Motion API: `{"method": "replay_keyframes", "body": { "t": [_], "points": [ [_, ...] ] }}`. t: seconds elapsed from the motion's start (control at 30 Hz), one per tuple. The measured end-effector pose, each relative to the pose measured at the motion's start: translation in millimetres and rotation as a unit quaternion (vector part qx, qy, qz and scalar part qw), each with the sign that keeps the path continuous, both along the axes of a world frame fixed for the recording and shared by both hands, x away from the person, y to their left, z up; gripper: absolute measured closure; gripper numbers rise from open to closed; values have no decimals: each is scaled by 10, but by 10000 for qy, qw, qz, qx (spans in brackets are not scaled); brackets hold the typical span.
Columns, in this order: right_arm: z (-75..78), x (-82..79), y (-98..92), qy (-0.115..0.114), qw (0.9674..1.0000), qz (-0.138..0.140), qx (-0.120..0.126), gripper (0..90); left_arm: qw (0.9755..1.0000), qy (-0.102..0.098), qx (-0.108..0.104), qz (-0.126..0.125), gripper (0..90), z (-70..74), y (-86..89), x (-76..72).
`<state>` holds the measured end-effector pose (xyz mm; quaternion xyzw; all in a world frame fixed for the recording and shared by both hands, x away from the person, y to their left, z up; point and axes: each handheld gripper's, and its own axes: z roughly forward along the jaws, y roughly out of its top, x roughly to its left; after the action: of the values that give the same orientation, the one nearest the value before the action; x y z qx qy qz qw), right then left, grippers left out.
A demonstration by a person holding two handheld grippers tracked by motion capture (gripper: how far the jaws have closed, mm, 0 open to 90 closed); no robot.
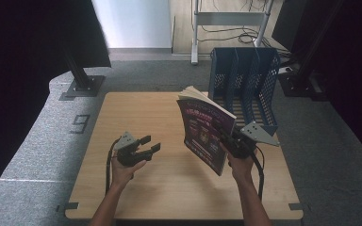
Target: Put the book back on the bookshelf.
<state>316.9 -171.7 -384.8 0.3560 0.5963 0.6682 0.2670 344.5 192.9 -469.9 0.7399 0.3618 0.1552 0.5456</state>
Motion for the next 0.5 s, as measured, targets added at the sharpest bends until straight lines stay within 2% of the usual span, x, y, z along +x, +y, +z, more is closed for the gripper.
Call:
{"method": "replay_keyframes", "body": {
  "t": [0.5],
  "points": [
    [110,92,-48,-50,9998,-164,86,813,10000,38,23,-11,413,-17,-1,5]
  ]
}}
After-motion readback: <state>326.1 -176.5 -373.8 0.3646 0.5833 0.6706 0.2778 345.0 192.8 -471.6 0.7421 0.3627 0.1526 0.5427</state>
